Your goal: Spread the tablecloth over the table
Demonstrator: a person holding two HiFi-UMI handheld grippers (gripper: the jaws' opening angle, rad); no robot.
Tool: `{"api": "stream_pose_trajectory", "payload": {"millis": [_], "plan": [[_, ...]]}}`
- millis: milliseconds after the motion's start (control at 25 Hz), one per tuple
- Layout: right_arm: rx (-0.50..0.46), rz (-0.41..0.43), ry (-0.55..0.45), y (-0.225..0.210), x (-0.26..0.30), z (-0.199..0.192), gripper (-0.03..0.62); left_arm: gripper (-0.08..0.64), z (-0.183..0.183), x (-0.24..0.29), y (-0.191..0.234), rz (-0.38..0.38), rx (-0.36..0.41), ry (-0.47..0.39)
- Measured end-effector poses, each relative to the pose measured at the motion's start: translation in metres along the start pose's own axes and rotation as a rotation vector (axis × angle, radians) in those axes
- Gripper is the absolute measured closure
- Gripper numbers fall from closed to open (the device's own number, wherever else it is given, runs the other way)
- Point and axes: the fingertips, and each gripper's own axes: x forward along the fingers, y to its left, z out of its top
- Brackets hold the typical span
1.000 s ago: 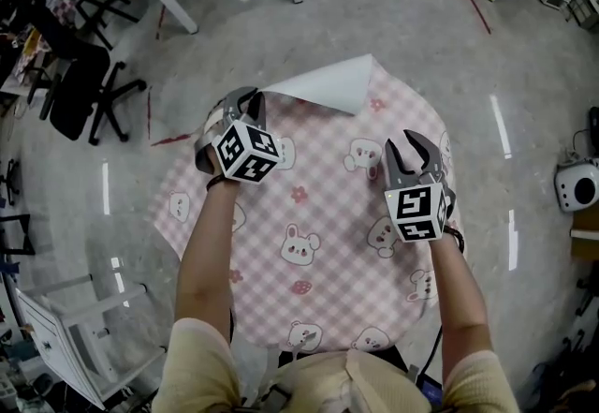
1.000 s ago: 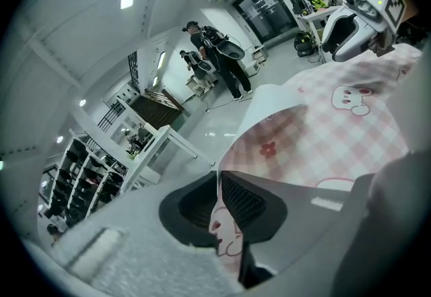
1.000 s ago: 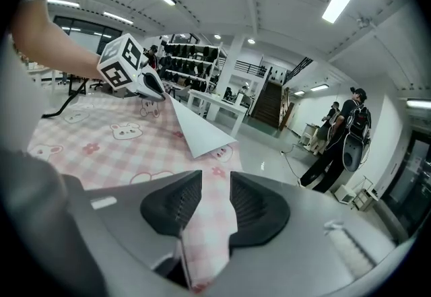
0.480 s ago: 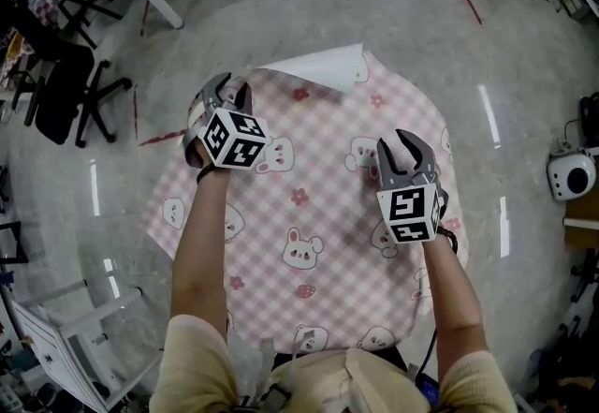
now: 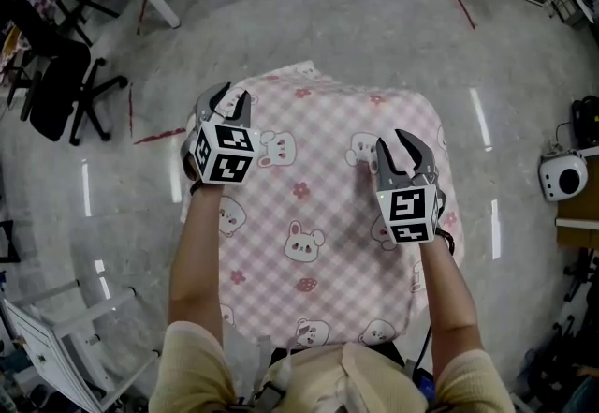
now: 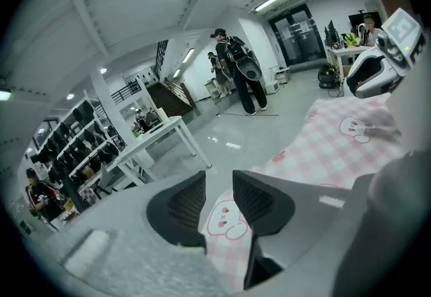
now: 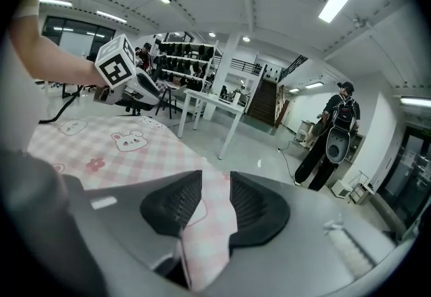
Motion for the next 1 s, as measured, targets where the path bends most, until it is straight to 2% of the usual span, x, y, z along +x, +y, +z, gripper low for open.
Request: {"api": "stream_pose_trajectory", "payload": {"millis": [160,320,440,840,1000], "plan": [[0.014,-0.006,-0.019,0.002,-0.015,0.007,0.456,0.436,-0.004,-0.029,0.001,-0.002,-0.02,0.006],[0.017,0.002,-0.042,0.007,-0.035,0.013,0.459,0.492,-0.012,-0.065,-0.008,0.009,-0.027,0.016],[0.027,0.007,-0.067,0.008,-0.051,0.015,0.462,0.514,-0.02,-0.093,-0.018,0.02,-0.059,0.037],[0.078,0.035,-0.129,0.002,-0.114,-0.001,0.466,0.552,-0.033,-0.183,-0.091,0.05,-0.143,0.069],[0.113,0.049,-0.139,-0.001,-0.145,-0.006,0.471,0.554,-0.028,-0.222,-0.11,0.064,-0.177,0.059]]}}
